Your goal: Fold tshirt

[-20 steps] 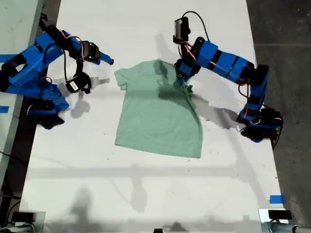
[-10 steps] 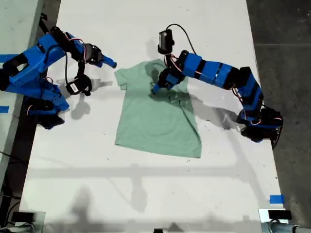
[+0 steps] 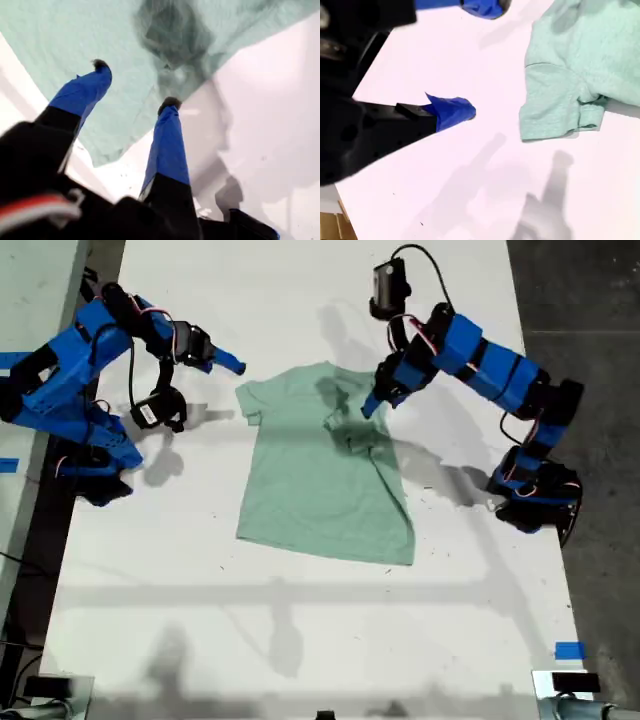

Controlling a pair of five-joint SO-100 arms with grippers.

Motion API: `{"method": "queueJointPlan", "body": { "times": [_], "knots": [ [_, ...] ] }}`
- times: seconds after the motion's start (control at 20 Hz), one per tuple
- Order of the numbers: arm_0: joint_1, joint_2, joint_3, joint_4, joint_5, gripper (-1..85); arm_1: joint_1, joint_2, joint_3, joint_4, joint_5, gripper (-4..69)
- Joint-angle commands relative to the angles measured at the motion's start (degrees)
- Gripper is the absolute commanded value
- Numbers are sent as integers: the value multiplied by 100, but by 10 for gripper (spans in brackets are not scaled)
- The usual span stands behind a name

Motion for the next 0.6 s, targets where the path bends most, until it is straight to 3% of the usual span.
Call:
{"method": "queueJointPlan", "body": {
  "times": [0.0, 0.25, 0.55],
  "knots": [
    [158, -360, -642, 132, 149, 310, 18, 1125, 826, -237, 105, 221],
    [202, -1538, -519, -510, 185, 317, -44, 1617, 1863, -598, 237, 201],
    [-369, -3050, -545, -1283, 237, 312, -62, 2004, 2373, -765, 255, 188]
  ]
}}
